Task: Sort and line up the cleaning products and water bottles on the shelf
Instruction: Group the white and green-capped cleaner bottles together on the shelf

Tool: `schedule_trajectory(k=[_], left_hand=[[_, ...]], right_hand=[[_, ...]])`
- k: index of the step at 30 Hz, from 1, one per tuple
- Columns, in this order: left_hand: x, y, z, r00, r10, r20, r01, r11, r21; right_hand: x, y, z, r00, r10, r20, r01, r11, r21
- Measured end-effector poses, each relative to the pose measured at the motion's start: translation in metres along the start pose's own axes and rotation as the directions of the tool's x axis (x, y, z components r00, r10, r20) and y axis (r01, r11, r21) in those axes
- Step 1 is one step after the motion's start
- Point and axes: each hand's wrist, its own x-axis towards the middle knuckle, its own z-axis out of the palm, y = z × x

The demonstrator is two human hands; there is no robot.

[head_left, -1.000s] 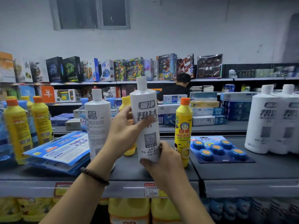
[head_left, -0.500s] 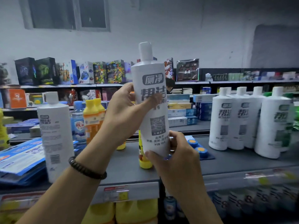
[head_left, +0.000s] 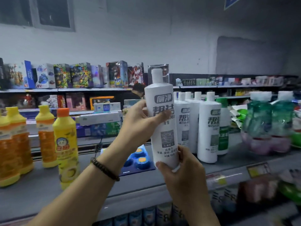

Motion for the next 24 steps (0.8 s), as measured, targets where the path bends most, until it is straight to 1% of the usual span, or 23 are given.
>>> schedule_trajectory(k=[6, 8, 12, 15, 18, 22, 24], left_hand=[[0.021, -0.032, 0.056, 0.999, -0.042, 0.018, 0.041, 0.997, 0.069], [0.026, -0.039, 0.072, 0.999, -0.049, 0.014, 0.047, 0.994, 0.099], [0.040, -0.055, 0.098, 0.996, -0.086, 0.023, 0.083, 0.988, 0.129], [0.046, -0.069, 0.112, 0.997, -0.077, 0.006, 0.075, 0.981, 0.178], [0.047, -0.079, 0.119, 0.999, -0.052, -0.014, 0.054, 0.963, 0.263], [0.051, -0.075, 0.124, 0.998, -0.063, -0.005, 0.061, 0.937, 0.344], [0.051, -0.072, 0.128, 0.999, -0.032, 0.001, 0.029, 0.907, 0.421]], right_hand=[[0.020, 0.046, -0.014, 0.994, 0.111, 0.011, -0.108, 0.981, -0.159], [0.027, 0.057, -0.016, 0.991, 0.129, -0.018, -0.130, 0.962, -0.242], [0.037, 0.072, -0.021, 0.975, 0.222, -0.031, -0.218, 0.908, -0.357], [0.044, 0.085, -0.023, 0.972, 0.230, -0.048, -0.230, 0.887, -0.400], [0.049, 0.092, -0.024, 0.973, 0.227, -0.045, -0.226, 0.888, -0.402], [0.056, 0.095, -0.024, 0.975, 0.218, -0.054, -0.220, 0.878, -0.425], [0.058, 0.096, -0.024, 0.976, 0.209, -0.062, -0.214, 0.869, -0.445]])
